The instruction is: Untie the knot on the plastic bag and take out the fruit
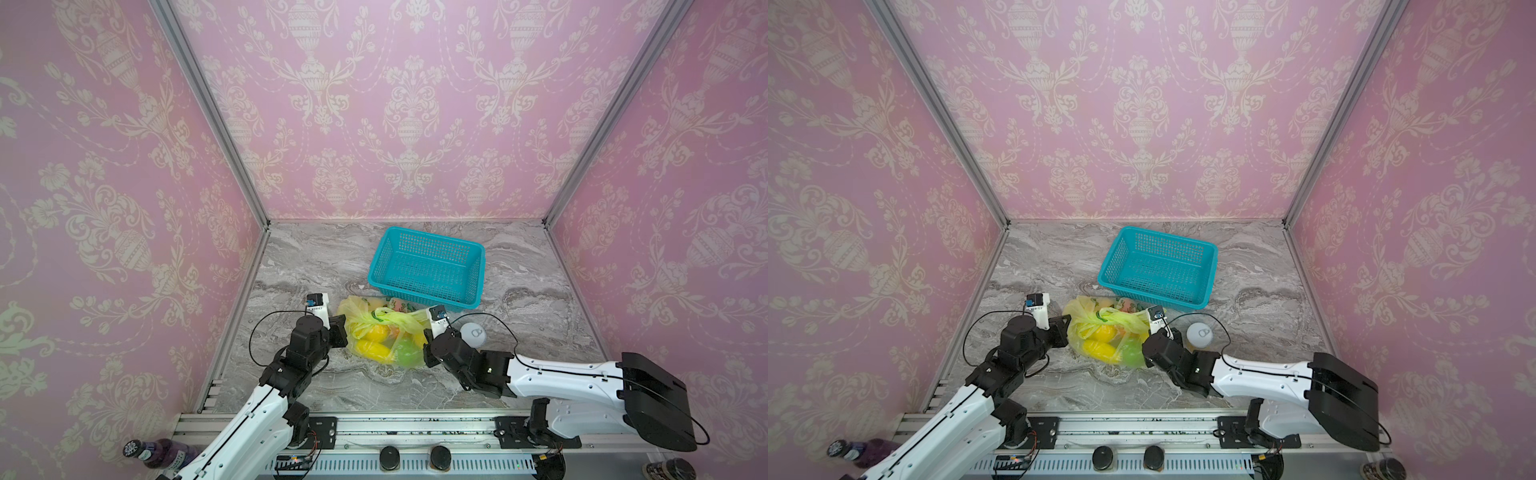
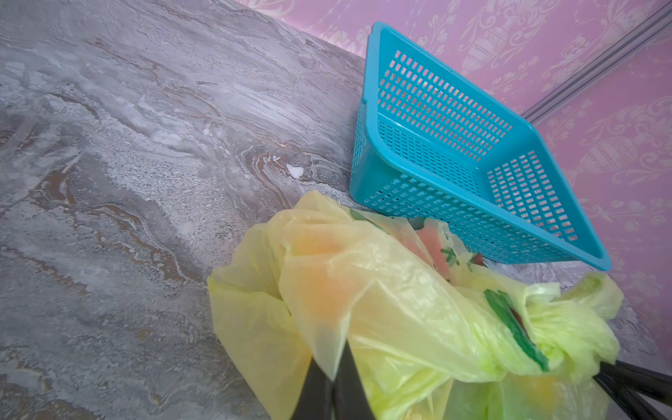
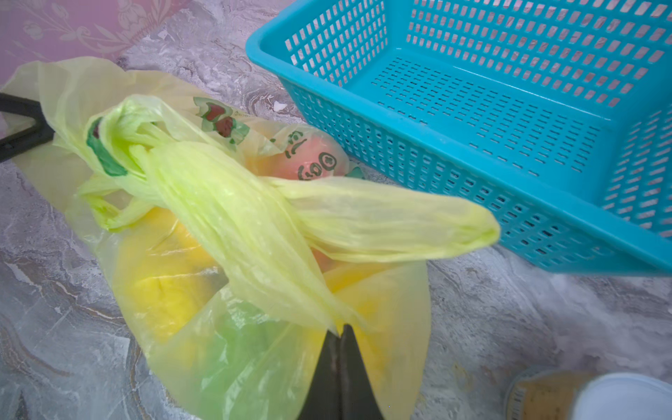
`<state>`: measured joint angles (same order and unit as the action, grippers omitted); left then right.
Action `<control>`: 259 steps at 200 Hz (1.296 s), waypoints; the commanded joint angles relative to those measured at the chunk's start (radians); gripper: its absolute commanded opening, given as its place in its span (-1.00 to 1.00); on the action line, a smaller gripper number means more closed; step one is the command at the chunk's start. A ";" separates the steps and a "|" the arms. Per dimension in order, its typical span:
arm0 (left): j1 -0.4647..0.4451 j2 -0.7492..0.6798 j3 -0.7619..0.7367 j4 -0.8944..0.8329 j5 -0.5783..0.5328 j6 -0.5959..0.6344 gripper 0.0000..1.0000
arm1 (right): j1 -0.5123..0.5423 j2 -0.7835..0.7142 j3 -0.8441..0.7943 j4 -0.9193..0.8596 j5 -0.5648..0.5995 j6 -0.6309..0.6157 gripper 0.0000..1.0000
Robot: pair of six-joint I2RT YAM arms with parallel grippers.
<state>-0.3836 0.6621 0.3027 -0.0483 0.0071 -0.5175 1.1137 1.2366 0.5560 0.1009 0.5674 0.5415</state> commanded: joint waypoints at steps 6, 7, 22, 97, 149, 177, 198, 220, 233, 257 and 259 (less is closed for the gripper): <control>0.012 -0.023 -0.003 -0.044 -0.121 -0.023 -1.00 | -0.012 -0.075 -0.072 0.030 0.078 0.046 -1.00; 0.012 -0.024 -0.003 -0.045 -0.122 -0.024 -1.00 | -0.012 -0.077 -0.074 0.031 0.079 0.047 -1.00; 0.022 -0.034 -0.007 -0.057 -0.142 -0.035 -1.00 | -0.015 -0.111 -0.105 0.043 0.088 0.051 -1.00; 0.110 -0.096 -0.036 -0.076 -0.109 -0.089 -1.00 | -0.023 -0.242 -0.238 0.100 0.135 0.124 -1.00; 0.111 -0.029 -0.033 0.000 0.010 -0.046 -1.00 | -0.022 -0.294 -0.192 0.086 0.027 -0.002 0.09; 0.110 -0.016 -0.032 0.008 0.027 -0.030 -1.00 | -0.022 -0.285 -0.098 0.024 -0.044 -0.060 0.51; 0.109 -0.027 -0.039 0.011 0.029 -0.027 -1.00 | -0.022 -0.223 -0.011 -0.011 -0.070 -0.083 0.62; 0.110 -0.041 -0.040 0.005 0.029 -0.018 -1.00 | -0.022 -0.105 0.093 -0.014 -0.127 -0.108 0.62; 0.110 -0.045 -0.037 -0.002 0.028 -0.014 -1.00 | -0.020 -0.023 0.159 -0.031 -0.162 -0.118 0.60; 0.109 -0.055 -0.031 -0.017 0.031 -0.011 -0.99 | -0.014 0.117 0.272 -0.096 -0.161 -0.117 0.36; 0.110 -0.057 -0.031 -0.018 0.031 -0.010 -0.97 | -0.013 0.126 0.278 -0.100 -0.158 -0.117 0.31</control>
<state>-0.2825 0.6235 0.2729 -0.0605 0.0204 -0.5610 1.0954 1.2697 0.7532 0.0891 0.4389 0.4507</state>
